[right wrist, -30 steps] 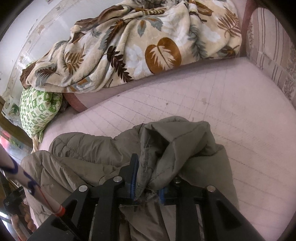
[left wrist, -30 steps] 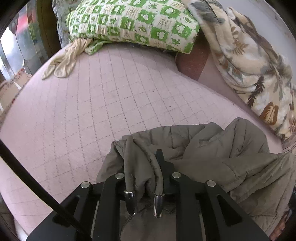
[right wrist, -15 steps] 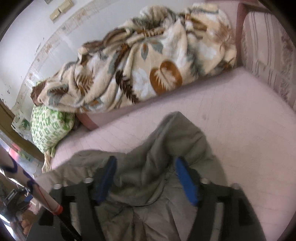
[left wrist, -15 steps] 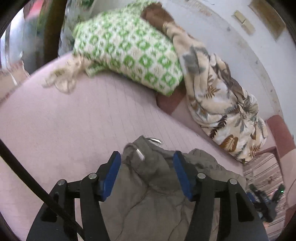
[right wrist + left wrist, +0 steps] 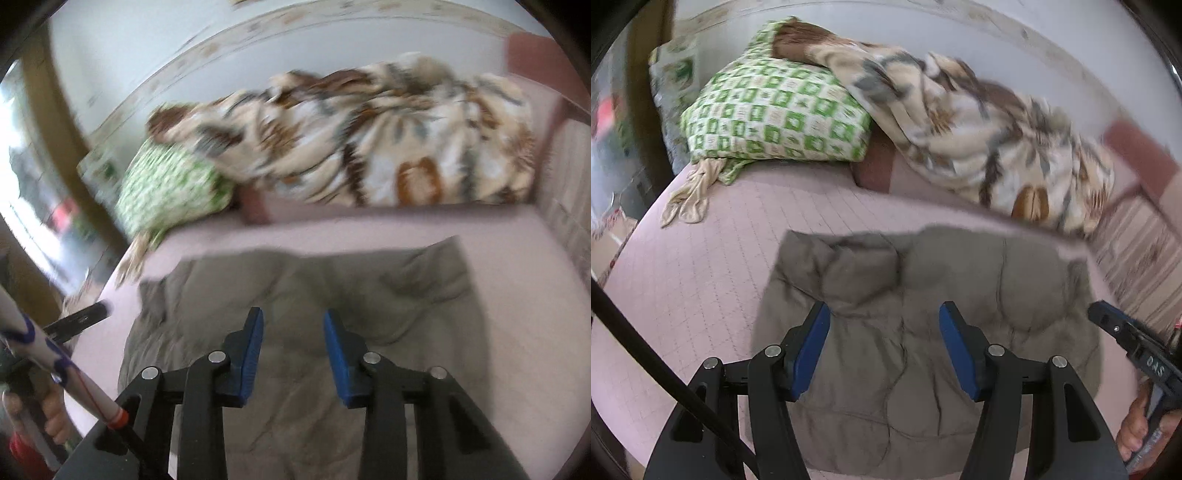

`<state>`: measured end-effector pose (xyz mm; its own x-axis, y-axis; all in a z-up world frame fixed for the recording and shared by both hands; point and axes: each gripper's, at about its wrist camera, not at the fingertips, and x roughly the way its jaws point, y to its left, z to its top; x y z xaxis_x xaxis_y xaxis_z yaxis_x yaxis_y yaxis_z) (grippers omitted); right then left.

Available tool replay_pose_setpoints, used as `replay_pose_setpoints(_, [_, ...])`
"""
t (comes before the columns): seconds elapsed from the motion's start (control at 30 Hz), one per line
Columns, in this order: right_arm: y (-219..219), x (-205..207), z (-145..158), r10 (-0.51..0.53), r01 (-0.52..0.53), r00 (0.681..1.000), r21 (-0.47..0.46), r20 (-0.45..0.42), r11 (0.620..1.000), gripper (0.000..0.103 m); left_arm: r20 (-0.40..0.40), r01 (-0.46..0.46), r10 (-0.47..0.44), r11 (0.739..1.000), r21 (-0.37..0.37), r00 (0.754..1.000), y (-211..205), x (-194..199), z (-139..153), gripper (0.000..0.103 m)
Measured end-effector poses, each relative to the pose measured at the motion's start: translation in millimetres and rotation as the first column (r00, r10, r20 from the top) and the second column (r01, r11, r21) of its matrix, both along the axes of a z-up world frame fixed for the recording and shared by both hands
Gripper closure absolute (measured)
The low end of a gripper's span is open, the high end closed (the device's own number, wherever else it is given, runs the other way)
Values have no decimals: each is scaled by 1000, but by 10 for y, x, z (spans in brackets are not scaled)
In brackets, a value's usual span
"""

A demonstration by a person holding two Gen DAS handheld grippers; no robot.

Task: Fold large clothes

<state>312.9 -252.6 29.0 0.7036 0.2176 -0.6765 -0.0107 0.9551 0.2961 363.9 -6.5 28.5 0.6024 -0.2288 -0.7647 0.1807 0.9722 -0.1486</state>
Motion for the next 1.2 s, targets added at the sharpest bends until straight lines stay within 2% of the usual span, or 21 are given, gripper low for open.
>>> replay_pose_setpoints(0.13, [300, 145, -318, 63, -67, 997, -87, -47, 994, 66, -26, 24, -23, 998, 59, 999, -256, 169, -303, 42])
replay_pose_setpoints(0.23, [378, 407, -580, 37, -50, 995, -149, -88, 988, 66, -68, 29, -22, 994, 104, 997, -416, 429, -505, 42])
replay_pose_setpoints(0.4, [223, 836, -995, -34, 9, 987, -157, -157, 988, 66, -119, -6, 24, 989, 146, 993, -495, 916, -819, 42])
replay_pose_setpoints(0.5, [171, 924, -1072, -46, 23, 989, -158, -143, 987, 66, -99, -8, 26, 984, 176, 995, -534, 1130, -930, 42])
replay_pose_setpoints(0.6, [134, 1068, -1160, -52, 27, 989, -182, -136, 983, 66, -45, -17, 30, 964, 265, 999, -637, 1296, -1004, 39])
replay_pose_setpoints(0.67, [103, 1170, -1206, -65, 38, 988, -190, -137, 981, 66, -34, -21, 33, 956, 294, 999, -685, 1415, -1050, 38])
replay_pose_setpoints(0.9, [-64, 1570, -1384, -106, 84, 984, -152, -144, 985, 65, -50, -61, 76, 965, 256, 996, -680, 1862, -1286, 37])
replay_pose_setpoints(1.1, [-188, 1693, -1505, -111, 100, 983, -78, -144, 992, 65, -64, -81, 96, 974, 212, 993, -617, 1991, -1410, 33])
replay_pose_setpoints(1.2, [-180, 1721, -1525, -116, 106, 984, -81, -138, 991, 65, -73, -88, 105, 975, 206, 992, -604, 1996, -1415, 32])
